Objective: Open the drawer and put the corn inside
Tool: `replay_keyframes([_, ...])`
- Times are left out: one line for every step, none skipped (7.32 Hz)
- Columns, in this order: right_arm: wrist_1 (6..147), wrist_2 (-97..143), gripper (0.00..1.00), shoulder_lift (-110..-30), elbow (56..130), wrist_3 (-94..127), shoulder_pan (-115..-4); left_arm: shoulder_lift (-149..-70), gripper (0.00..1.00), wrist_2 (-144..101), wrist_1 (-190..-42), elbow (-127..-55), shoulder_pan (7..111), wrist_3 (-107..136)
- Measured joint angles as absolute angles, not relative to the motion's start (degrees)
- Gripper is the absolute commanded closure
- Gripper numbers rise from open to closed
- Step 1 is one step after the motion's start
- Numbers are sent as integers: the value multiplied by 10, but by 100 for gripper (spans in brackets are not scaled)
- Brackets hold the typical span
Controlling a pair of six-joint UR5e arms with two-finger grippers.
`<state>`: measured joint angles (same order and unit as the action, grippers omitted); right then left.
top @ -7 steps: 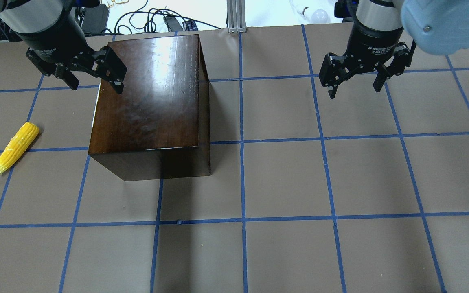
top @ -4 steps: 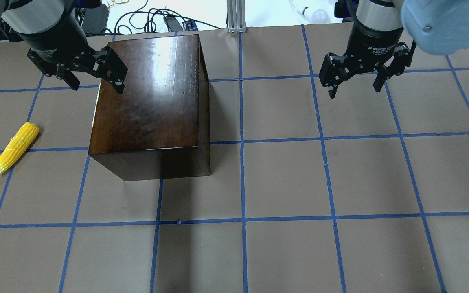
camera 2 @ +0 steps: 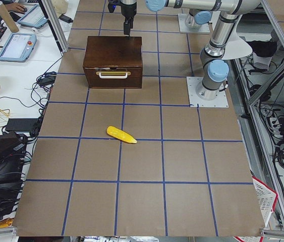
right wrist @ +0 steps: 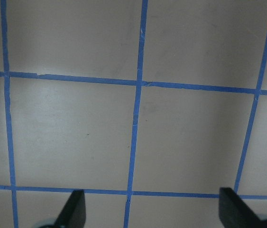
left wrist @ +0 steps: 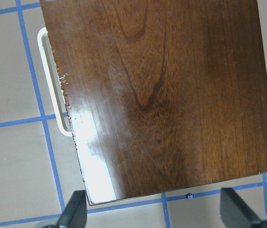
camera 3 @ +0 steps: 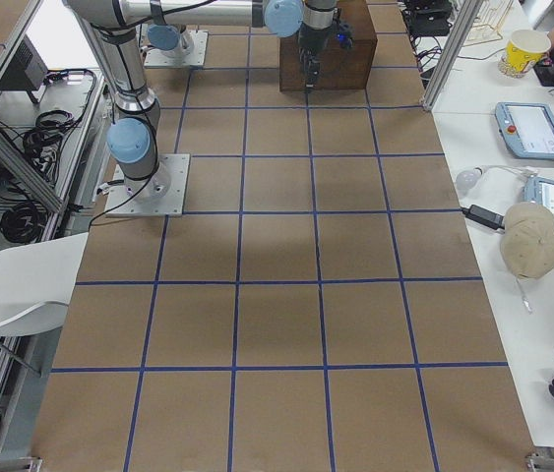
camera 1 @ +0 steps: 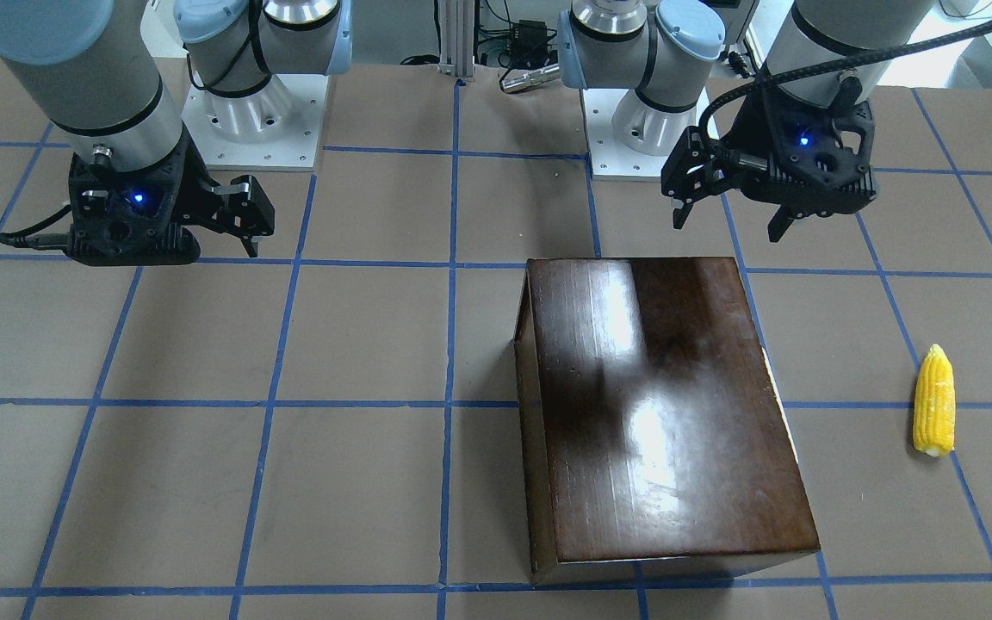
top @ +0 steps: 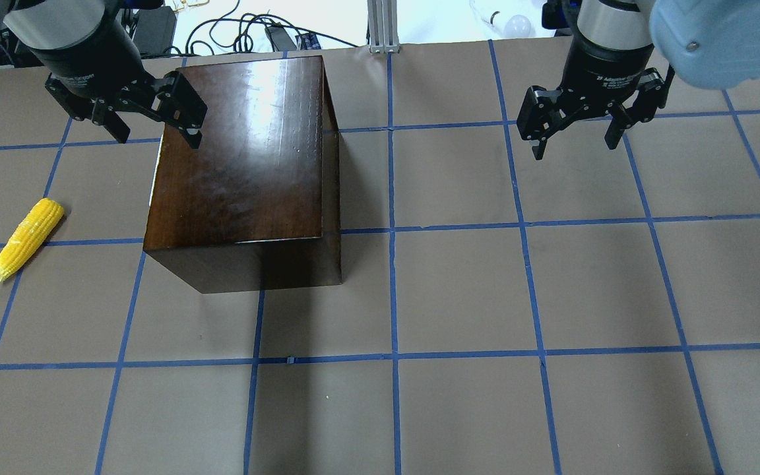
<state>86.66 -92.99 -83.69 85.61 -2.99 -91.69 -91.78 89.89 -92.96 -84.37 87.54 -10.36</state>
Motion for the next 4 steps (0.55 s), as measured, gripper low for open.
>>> replay_keyframes([867,-930,0,-837,856,-30,-917,-920,0,898,-930,-840,875,-101])
replay_keyframes([867,-930,0,-837,856,-30,-917,-921,0,898,-930,-838,875,-101])
replay_keyframes([867,-930,0,-837,856,-30,-917,-922,0,899,-930,-835,875,-100])
replay_keyframes([867,-930,0,-837,856,-30,-917,-923,0,898,-929,-832,874,-100])
